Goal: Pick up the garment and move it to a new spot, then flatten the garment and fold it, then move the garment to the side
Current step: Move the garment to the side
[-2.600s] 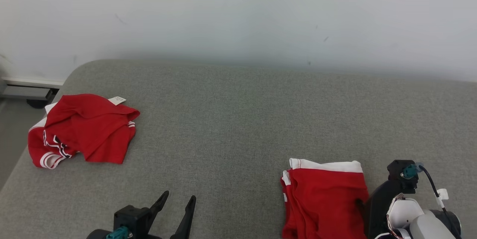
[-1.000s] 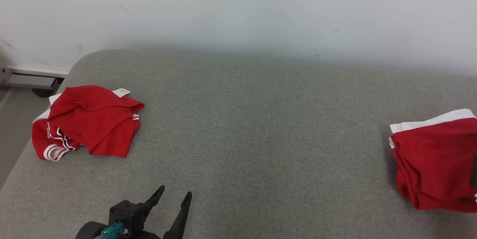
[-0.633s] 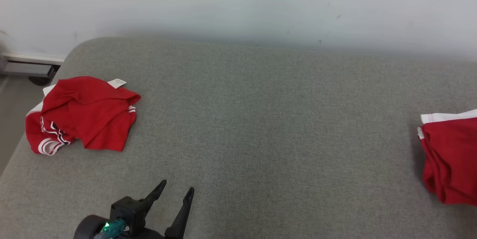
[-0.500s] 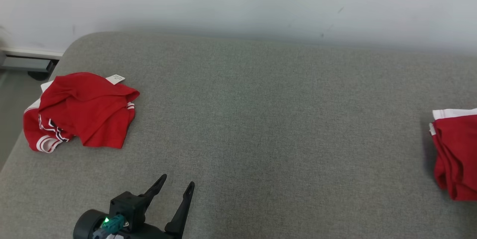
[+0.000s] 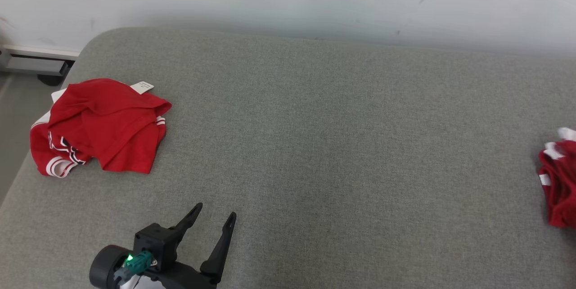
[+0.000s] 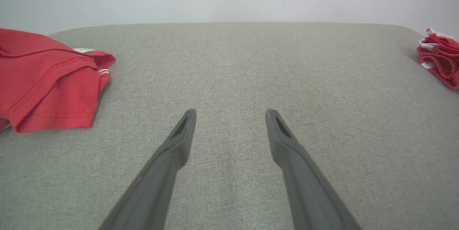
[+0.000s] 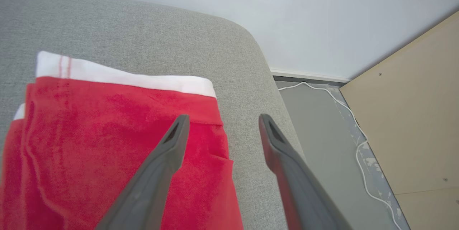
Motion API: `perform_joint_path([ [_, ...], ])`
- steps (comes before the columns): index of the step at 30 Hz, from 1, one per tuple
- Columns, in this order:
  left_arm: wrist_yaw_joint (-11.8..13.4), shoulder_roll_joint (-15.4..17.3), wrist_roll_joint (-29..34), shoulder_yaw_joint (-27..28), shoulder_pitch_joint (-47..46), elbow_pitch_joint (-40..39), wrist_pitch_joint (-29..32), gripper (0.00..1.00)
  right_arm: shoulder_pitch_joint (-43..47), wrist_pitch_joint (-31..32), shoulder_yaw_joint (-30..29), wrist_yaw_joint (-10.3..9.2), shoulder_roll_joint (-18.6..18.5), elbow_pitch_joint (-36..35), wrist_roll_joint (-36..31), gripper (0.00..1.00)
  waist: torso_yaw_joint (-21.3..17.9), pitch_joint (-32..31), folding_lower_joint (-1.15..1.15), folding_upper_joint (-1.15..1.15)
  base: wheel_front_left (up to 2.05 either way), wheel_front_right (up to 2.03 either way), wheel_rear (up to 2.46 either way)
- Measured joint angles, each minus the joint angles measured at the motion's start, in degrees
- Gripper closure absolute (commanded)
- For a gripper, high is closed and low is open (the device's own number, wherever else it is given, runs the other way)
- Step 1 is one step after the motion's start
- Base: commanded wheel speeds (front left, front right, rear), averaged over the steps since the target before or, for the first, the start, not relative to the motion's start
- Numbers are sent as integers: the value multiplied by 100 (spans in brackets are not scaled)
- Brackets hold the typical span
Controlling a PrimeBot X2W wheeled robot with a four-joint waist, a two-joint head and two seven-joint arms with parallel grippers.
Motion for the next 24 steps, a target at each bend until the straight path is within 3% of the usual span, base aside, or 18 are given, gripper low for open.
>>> perform_joint_path([
  [10,2,-22,0,8,0,138,-2,0,-178,-486,38,-4,-111,233,-225,0,-57,-204,0,0,0,0,0],
  [14,3,-66,-1,31,0,216,-19,0,-391,-946,149,335,2,126,-122,0,-107,-344,0,0,0,0,0],
  [16,5,-88,-1,65,1,277,-80,0,-474,-1145,10,411,294,115,232,0,-137,-433,-1,0,0,0,0],
  [24,62,-82,-1,229,44,337,-261,0,-398,-1707,77,1070,1124,-261,802,0,-346,-815,-1,-1,0,0,0],
])
